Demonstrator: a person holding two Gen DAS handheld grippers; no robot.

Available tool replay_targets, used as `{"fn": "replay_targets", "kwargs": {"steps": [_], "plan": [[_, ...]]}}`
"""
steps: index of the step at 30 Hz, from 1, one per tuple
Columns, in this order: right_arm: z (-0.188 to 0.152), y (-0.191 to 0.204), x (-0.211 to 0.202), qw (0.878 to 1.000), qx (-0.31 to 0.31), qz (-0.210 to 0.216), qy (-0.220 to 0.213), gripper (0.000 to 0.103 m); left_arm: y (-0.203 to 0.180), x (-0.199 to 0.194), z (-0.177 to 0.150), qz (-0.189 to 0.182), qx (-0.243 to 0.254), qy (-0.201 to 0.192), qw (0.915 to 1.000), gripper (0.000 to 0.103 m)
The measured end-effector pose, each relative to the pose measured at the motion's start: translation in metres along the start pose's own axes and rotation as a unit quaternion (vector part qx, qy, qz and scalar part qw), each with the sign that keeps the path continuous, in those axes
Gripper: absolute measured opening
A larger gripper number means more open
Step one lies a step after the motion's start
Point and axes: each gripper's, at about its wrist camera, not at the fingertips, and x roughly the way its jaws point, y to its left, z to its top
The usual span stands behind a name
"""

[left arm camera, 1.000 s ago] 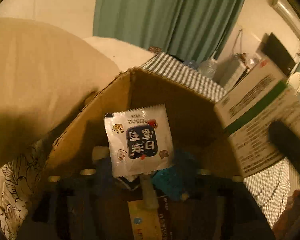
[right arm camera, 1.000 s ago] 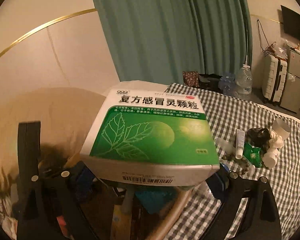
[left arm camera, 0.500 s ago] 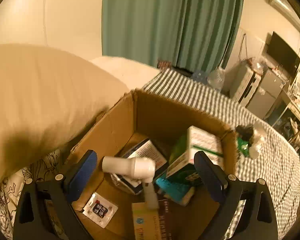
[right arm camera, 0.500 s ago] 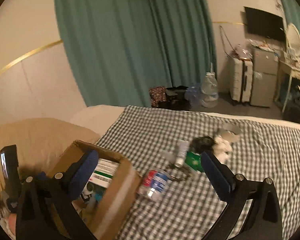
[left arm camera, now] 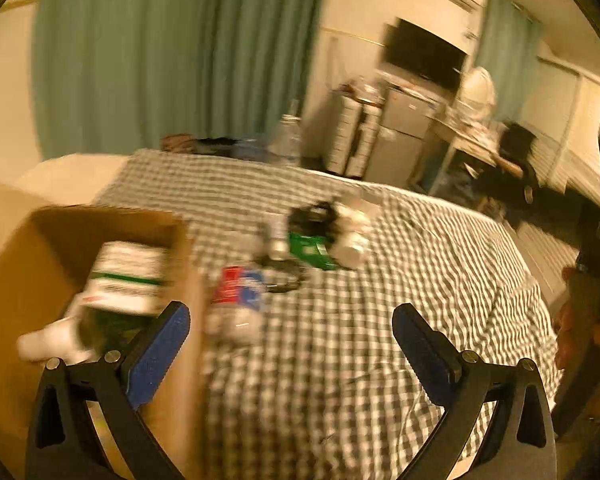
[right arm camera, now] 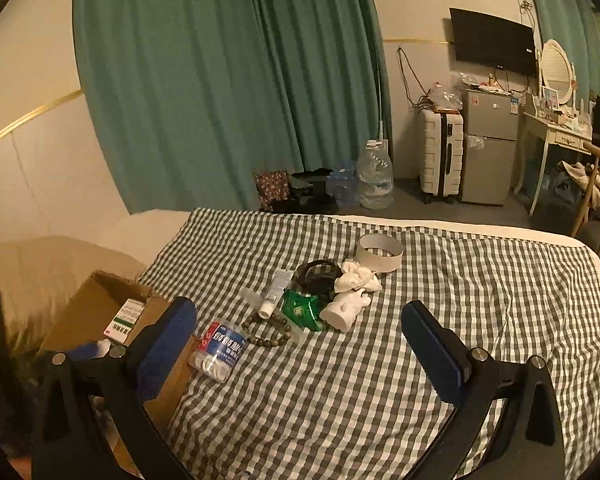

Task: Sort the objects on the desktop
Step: 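Grasp the water bottle with the left tool while the right tool grasps the white figure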

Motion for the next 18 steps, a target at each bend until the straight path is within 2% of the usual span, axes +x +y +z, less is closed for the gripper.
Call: {"fn": "replay_targets", "kwargs": {"steps": [3,8,11,14,16,18], "plan": [[-0.006,-0.010,0.008,1.000,0.011,-0.008,0.005,0.103,-0.021,0.042,0.002,0.008,0.033,0.024,0.9991,0.103],[-0.014,-0.033,0.022,0.999,0.029,-0.016,0.021,0.103,-0.024,0.111,0.001,0.047,0.060,0.065,0.9949,0.103],[-0.019,-0.048,0.030,0.998,0.055,-0.024,0.031,0.103,-0.017,0.132,0.002,0.070,0.066,0.072,0.9928,0.103],[-0.022,-0.061,0.038,0.996,0.079,-0.016,0.043,0.103,-0.014,0.154,-0.001,0.099,0.117,0.089,0.9841,0.103],[-0.023,-0.064,0.042,0.995,0.083,-0.014,0.046,0.103,-0.009,0.164,-0.005,0.109,0.141,0.101,0.9788,0.103],[-0.024,-0.067,0.046,0.995,0.084,-0.012,0.050,0.103,-0.003,0.170,-0.007,0.105,0.140,0.108,0.9785,0.103]]}}
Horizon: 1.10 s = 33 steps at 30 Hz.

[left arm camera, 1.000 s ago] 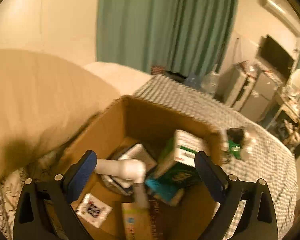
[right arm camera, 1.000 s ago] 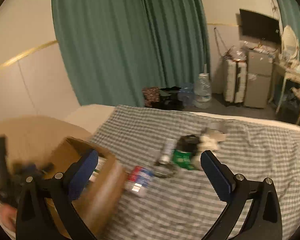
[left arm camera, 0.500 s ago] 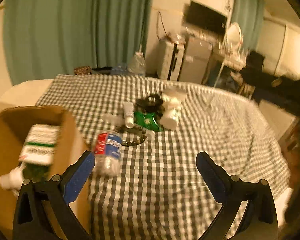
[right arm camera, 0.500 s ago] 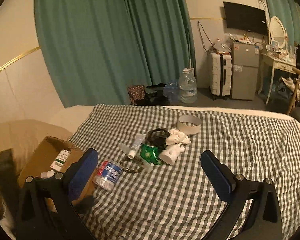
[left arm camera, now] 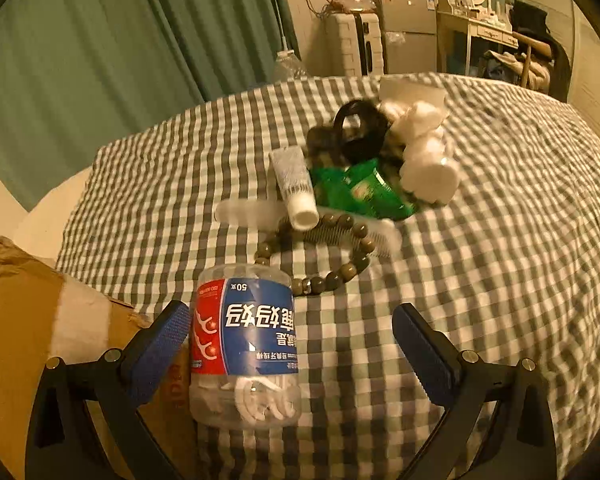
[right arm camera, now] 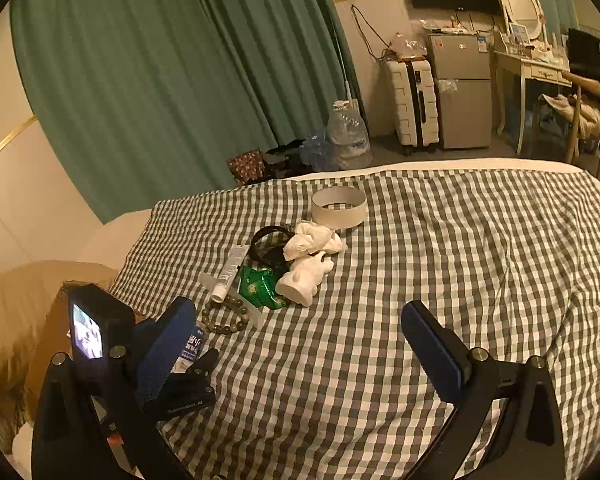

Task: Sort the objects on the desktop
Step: 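Grasp the water bottle with the left tool while the right tool grasps the white figure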

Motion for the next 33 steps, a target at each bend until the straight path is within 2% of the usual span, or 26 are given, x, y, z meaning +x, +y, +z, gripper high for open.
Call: {"fn": "replay_targets", "kwargs": {"steps": [6,8,10,12,15,18,22,23,24,25,26,27,28,30,33], "plan": [[0.002,0.007,0.038,0.998,-0.052,-0.034,0.008,0.103,0.009,0.004,0.003,-0.033,-0.045,-0.004,0.9984,0.101],[0.001,0.010,0.060,0.996,-0.069,-0.044,0.019,0.103,0.014,0.000,0.003,-0.026,-0.064,-0.006,0.9976,0.085],[0.000,0.011,0.081,0.996,-0.075,-0.042,0.030,0.103,0.022,-0.003,0.002,-0.025,-0.092,-0.006,0.9954,0.079],[0.000,0.012,0.099,0.995,-0.077,-0.042,0.037,0.103,0.025,0.002,0.004,-0.029,-0.107,0.005,0.9938,0.080],[0.000,0.016,0.128,0.994,-0.083,-0.054,0.047,0.103,0.017,0.013,0.001,0.015,-0.068,0.012,0.9975,0.084],[0.005,0.014,0.153,0.996,-0.051,-0.045,0.056,0.103,0.005,0.024,-0.005,0.045,-0.030,0.013,0.9984,0.090],[0.009,0.003,0.190,0.992,-0.005,-0.080,0.096,0.103,-0.008,0.038,-0.006,0.058,-0.011,0.022,0.9980,0.102],[0.008,-0.002,0.197,0.991,0.008,-0.081,0.108,0.101,-0.009,0.039,-0.006,0.059,-0.013,0.021,0.9979,0.103],[0.006,-0.008,0.202,0.990,0.022,-0.076,0.119,0.089,-0.009,0.040,-0.006,0.058,-0.019,0.020,0.9979,0.103],[0.002,-0.014,0.207,0.989,0.030,-0.066,0.132,0.081,-0.008,0.041,-0.006,0.053,-0.028,0.022,0.9979,0.103],[-0.001,-0.015,0.206,0.988,0.014,-0.080,0.133,0.063,-0.008,0.042,-0.005,0.047,-0.036,0.023,0.9980,0.103],[-0.003,-0.014,0.202,0.987,-0.010,-0.094,0.128,0.052,-0.006,0.043,-0.004,0.039,-0.044,0.027,0.9979,0.103],[-0.005,-0.013,0.196,0.987,-0.041,-0.086,0.129,0.052,-0.004,0.043,-0.003,0.026,-0.055,0.028,0.9977,0.103],[-0.010,-0.014,0.186,0.986,-0.067,-0.073,0.135,0.051,0.003,0.044,-0.006,-0.012,-0.089,0.028,0.9956,0.103],[-0.015,-0.024,0.160,0.986,-0.069,-0.073,0.133,0.051,0.017,0.052,-0.014,-0.061,-0.150,0.052,0.9853,0.103]]}}
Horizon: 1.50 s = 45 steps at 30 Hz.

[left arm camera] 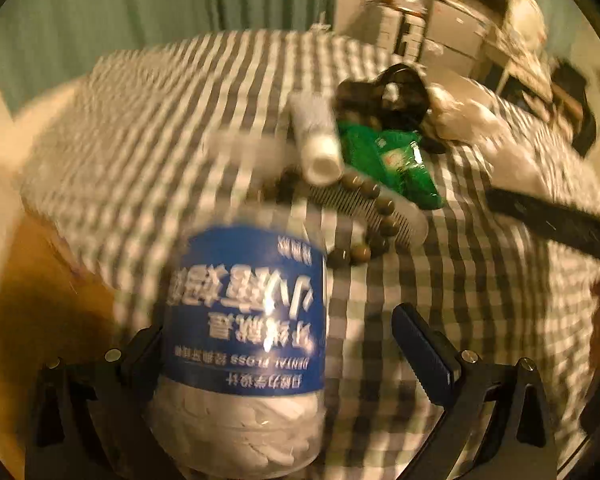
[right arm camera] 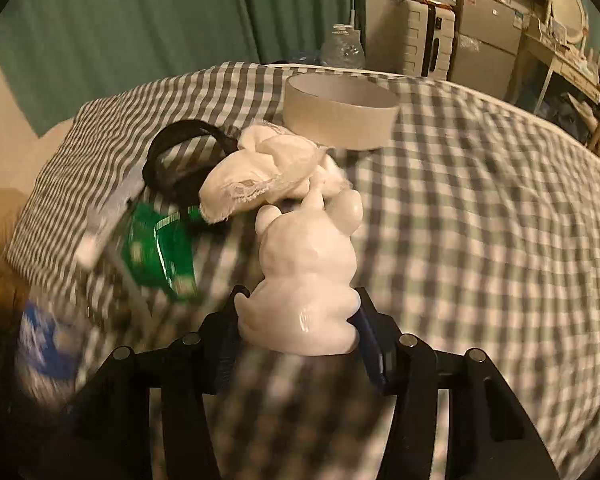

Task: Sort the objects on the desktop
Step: 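Grasp the water bottle with the left tool while the right tool grasps the white figure, then carry the bottle and white figure to the cardboard box and release both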

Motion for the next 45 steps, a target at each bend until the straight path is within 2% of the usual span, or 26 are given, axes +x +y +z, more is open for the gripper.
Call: {"fn": "replay_targets", "kwargs": {"steps": [3,5,10,13,16,19,22,27,31,34,38,43,45], "plan": [[-0.011,-0.019,-0.021,0.997,0.056,0.046,0.013,0.051,0.009,-0.006,-0.003,-0.029,-0.032,-0.012,0.9990,0.095],[-0.017,-0.023,-0.034,0.996,0.071,0.055,0.012,0.051,0.013,-0.012,-0.004,-0.021,-0.034,-0.008,0.9991,0.064],[-0.033,-0.019,-0.079,0.997,0.056,0.050,-0.004,0.049,0.025,-0.026,-0.014,-0.053,-0.062,0.009,0.9966,0.064],[-0.045,-0.015,-0.099,0.997,0.044,0.055,-0.006,0.049,0.022,-0.034,-0.022,-0.051,-0.047,0.009,0.9976,0.064],[-0.055,0.005,-0.111,0.999,0.016,0.040,-0.014,0.048,0.010,-0.052,-0.031,-0.065,-0.035,0.003,0.9972,0.064],[-0.058,0.018,-0.116,0.998,0.019,0.054,-0.021,0.048,0.001,-0.077,-0.034,-0.066,-0.018,-0.017,0.9975,0.064],[-0.062,0.031,-0.134,0.997,0.015,0.069,-0.032,0.048,-0.002,-0.114,-0.035,-0.069,-0.003,-0.055,0.9961,0.064],[-0.053,0.072,-0.184,0.992,-0.026,0.100,-0.077,0.048,0.022,-0.190,-0.025,-0.098,-0.021,-0.127,0.9868,0.064],[-0.038,0.123,-0.208,0.983,-0.056,0.149,-0.097,0.048,0.068,-0.234,-0.013,-0.071,-0.051,-0.159,0.9833,0.064],[-0.028,0.164,-0.207,0.973,-0.063,0.203,-0.091,0.048,0.113,-0.246,-0.011,-0.027,-0.079,-0.163,0.9830,0.064],[-0.017,0.228,-0.187,0.963,-0.079,0.249,-0.073,0.048,0.172,-0.239,-0.021,0.043,-0.114,-0.146,0.9818,0.064],[-0.014,0.279,-0.146,0.958,-0.076,0.275,-0.033,0.048,0.204,-0.217,-0.031,0.092,-0.141,-0.114,0.9791,0.064],[-0.012,0.291,-0.135,0.959,-0.077,0.270,-0.027,0.049,0.205,-0.211,-0.031,0.086,-0.148,-0.107,0.9794,0.065]]}}
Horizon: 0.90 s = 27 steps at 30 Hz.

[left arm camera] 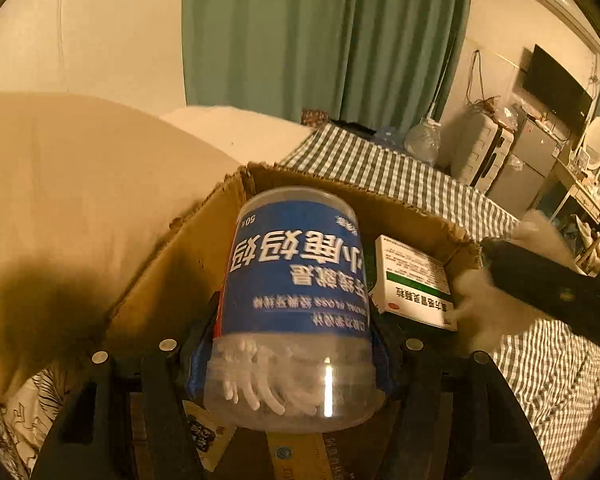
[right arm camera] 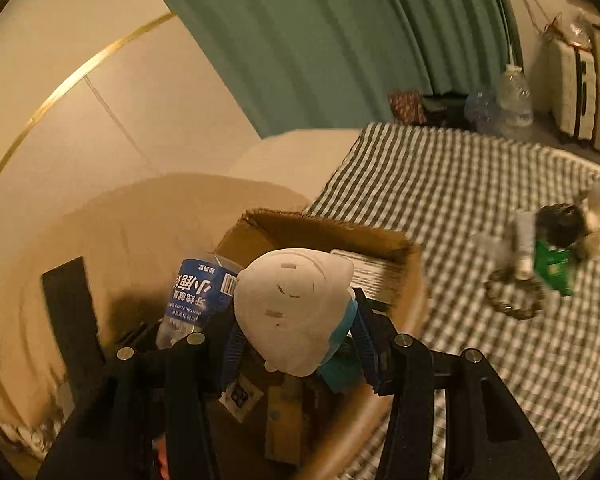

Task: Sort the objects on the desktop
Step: 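Carry the bottle and white figure to the cardboard box and release both, then grasp the bead bracelet with the left tool while the right tool grasps the white lace cloth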

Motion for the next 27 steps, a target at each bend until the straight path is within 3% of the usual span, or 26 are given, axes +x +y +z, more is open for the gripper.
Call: {"fn": "replay_targets", "kwargs": {"steps": [1,2,4,5,9,11,19,21,24,27], "plan": [[0.002,0.003,0.007,1.000,-0.004,0.001,0.001,0.050,0.001,0.002,0.000,-0.005,-0.006,0.000,1.0000,0.067],[0.003,0.005,0.009,1.000,-0.008,0.002,-0.001,0.050,0.008,-0.002,-0.003,-0.002,-0.007,-0.003,1.0000,0.077],[0.007,0.009,0.006,1.000,-0.016,-0.004,-0.016,0.063,0.008,-0.006,-0.005,0.013,-0.004,-0.013,0.9998,0.099],[0.009,0.008,-0.001,0.999,-0.020,-0.010,-0.033,0.074,0.006,-0.010,-0.007,0.019,-0.003,-0.024,0.9995,0.103],[0.017,-0.005,-0.037,0.996,-0.016,-0.024,-0.086,0.079,0.002,-0.024,-0.011,0.035,0.007,-0.055,0.9979,0.103],[0.020,-0.025,-0.064,0.993,-0.014,-0.051,-0.103,0.080,-0.003,-0.029,-0.014,0.033,0.017,-0.059,0.9976,0.103],[-0.004,-0.128,-0.157,0.971,0.003,-0.198,-0.136,0.083,-0.067,-0.053,-0.008,-0.077,0.057,-0.092,0.9911,0.103],[-0.012,-0.151,-0.171,0.966,0.015,-0.213,-0.142,0.083,-0.092,-0.054,-0.011,-0.123,0.089,-0.079,0.9852,0.103],[-0.020,-0.186,-0.184,0.959,0.039,-0.238,-0.150,0.083,-0.126,-0.052,-0.015,-0.132,0.123,-0.069,0.9811,0.103],[-0.020,-0.201,-0.186,0.958,0.051,-0.232,-0.159,0.083,-0.157,-0.042,-0.021,-0.141,0.142,-0.051,0.9785,0.103]]}}
